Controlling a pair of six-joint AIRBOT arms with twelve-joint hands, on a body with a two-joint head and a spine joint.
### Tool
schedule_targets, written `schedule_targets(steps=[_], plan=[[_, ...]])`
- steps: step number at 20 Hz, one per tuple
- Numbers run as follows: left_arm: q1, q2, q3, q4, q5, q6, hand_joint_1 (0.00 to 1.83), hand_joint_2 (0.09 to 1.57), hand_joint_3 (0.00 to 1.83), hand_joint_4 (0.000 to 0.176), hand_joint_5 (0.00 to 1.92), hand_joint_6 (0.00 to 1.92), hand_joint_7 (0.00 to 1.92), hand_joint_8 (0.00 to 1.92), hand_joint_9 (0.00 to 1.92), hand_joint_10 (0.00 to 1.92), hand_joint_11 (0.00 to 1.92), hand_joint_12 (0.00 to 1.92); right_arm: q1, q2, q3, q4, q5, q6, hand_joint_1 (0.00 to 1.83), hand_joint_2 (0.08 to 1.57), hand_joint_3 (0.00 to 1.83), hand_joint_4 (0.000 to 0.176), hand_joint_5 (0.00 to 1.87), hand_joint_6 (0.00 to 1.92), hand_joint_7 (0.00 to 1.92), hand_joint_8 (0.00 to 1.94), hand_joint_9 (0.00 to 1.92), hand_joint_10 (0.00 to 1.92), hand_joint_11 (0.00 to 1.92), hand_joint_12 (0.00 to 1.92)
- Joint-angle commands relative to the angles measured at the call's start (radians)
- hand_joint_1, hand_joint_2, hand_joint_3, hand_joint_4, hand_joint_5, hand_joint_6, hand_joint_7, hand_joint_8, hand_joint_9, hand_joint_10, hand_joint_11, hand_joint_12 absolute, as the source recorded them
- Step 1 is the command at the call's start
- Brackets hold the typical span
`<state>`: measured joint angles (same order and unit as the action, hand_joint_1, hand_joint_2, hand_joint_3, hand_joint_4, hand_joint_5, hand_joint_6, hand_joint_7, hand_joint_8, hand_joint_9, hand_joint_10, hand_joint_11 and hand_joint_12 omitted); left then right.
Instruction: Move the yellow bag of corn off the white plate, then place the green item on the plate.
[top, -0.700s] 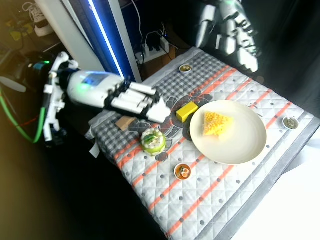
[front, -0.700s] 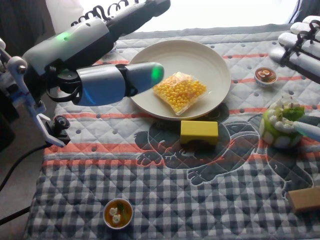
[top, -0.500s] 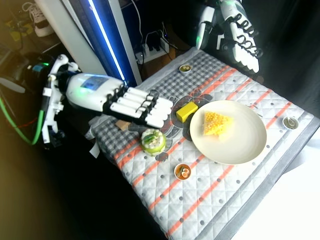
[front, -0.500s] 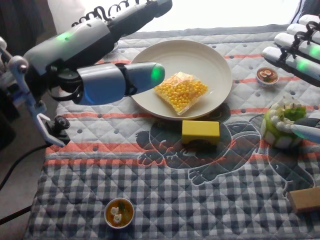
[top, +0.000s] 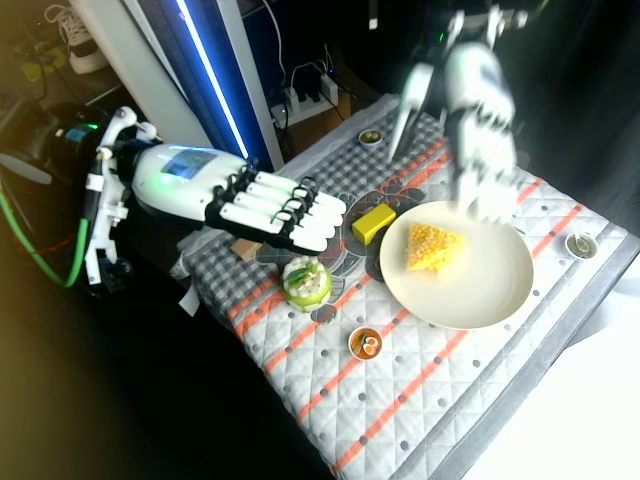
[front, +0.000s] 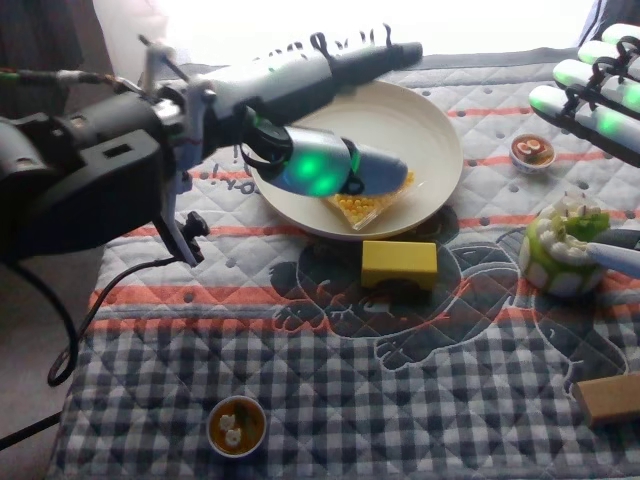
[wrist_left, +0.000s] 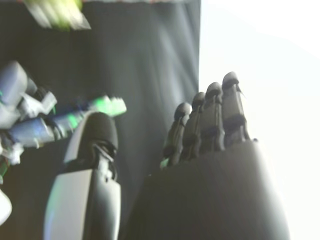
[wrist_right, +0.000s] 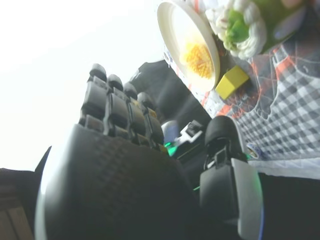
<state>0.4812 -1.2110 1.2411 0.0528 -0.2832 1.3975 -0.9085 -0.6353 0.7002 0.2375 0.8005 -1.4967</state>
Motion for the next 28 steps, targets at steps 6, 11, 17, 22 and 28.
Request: schedule_targets(steps=[6,11,17,22,28], plan=[[-0.022,-0.099,0.104,-0.006,0.023,-0.004,0.62,1.22,0.01,0.108,0.16,0.01,0.12,0.01,0.12,0.01,0.00,1.06,0.016,0.001,0.006,-0.006,0.120,-0.004,0.40,1.23,0.00,0.000,0.00,0.00,0.00,0.00,0.00,0.00,0.01,0.00],[-0.023,-0.157,0.165,-0.007,0.082,-0.003,0.97,1.19,0.00,0.044,0.50,0.02,0.45,0.04,0.29,0.53,0.04,1.59,0.014,-0.001,0.008,-0.004,0.119,-0.001,0.40,1.25,0.01,0.000,0.00,0.00,0.00,0.00,0.00,0.00,0.02,0.02],[-0.013,-0.177,0.209,-0.049,0.100,-0.004,1.23,1.07,0.00,0.000,0.37,0.85,0.19,1.30,0.18,1.55,0.27,1.80,0.013,-0.002,0.009,-0.003,0.119,0.004,0.36,1.27,0.00,0.000,0.00,0.00,0.00,0.00,0.00,0.00,0.00,0.37],[-0.015,-0.166,0.208,-0.075,0.078,-0.004,1.12,1.28,0.01,0.000,0.54,1.48,0.18,1.53,0.25,1.68,0.44,1.87,0.011,-0.002,0.011,-0.003,0.119,0.013,0.44,1.30,0.01,0.000,0.00,0.00,0.00,0.00,0.00,0.00,0.00,0.41],[-0.010,-0.178,0.225,-0.082,0.093,-0.004,1.11,1.34,0.00,0.000,0.67,1.57,0.49,1.71,0.34,1.86,0.49,1.92,0.011,-0.004,0.014,-0.003,0.119,0.017,0.45,1.33,0.00,0.001,0.00,0.00,0.00,0.00,0.00,0.00,0.00,0.27]])
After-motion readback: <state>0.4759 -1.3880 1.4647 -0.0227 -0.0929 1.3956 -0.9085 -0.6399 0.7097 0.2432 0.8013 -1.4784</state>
